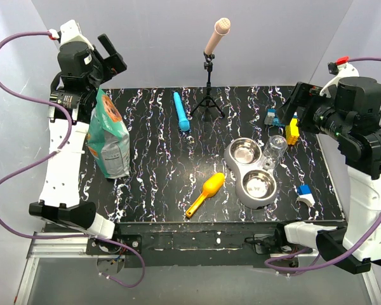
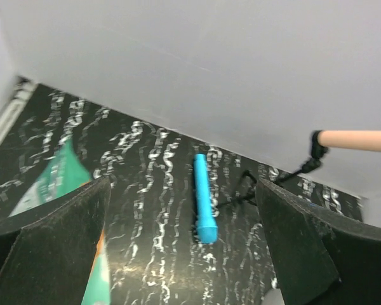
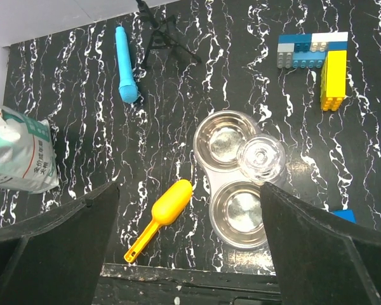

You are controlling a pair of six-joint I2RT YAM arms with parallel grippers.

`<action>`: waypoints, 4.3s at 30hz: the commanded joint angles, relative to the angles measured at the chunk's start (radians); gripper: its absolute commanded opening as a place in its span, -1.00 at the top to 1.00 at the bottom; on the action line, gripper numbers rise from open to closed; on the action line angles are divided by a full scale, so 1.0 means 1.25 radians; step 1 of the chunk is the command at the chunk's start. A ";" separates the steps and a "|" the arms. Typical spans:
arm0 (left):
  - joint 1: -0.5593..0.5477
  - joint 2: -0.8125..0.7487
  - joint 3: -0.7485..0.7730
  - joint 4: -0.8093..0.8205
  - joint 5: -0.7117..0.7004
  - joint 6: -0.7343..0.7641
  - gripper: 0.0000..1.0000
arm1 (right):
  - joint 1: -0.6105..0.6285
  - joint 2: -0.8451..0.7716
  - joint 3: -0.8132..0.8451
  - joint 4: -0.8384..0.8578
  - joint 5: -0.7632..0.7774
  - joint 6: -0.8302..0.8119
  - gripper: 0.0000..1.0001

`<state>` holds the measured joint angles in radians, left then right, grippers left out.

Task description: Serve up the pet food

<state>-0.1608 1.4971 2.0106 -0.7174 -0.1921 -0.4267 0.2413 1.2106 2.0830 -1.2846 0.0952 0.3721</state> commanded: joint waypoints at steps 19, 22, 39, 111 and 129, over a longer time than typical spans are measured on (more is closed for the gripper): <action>0.001 -0.005 0.073 -0.172 -0.002 -0.017 -0.96 | -0.004 0.003 -0.082 0.083 -0.206 0.004 -0.97; 0.001 0.023 0.128 -0.291 -0.194 -0.033 -0.96 | -0.004 0.000 -0.088 0.082 -0.214 0.004 -0.97; 0.005 0.044 0.020 -0.370 -0.332 -0.108 -0.81 | -0.004 -0.010 -0.112 0.086 -0.221 0.012 -0.97; -0.138 -0.012 -0.041 -0.219 0.554 -0.227 0.77 | 0.376 0.332 -0.205 0.491 -0.279 0.565 -0.75; -0.103 0.070 0.047 -0.288 0.502 -0.226 0.26 | 0.324 0.384 -0.186 0.554 -0.367 0.360 -0.15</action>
<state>-0.3111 1.5539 2.0304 -1.0477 0.4423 -0.7158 0.6830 1.6852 1.8023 -0.6331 -0.2810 0.8860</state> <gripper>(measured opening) 0.374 0.578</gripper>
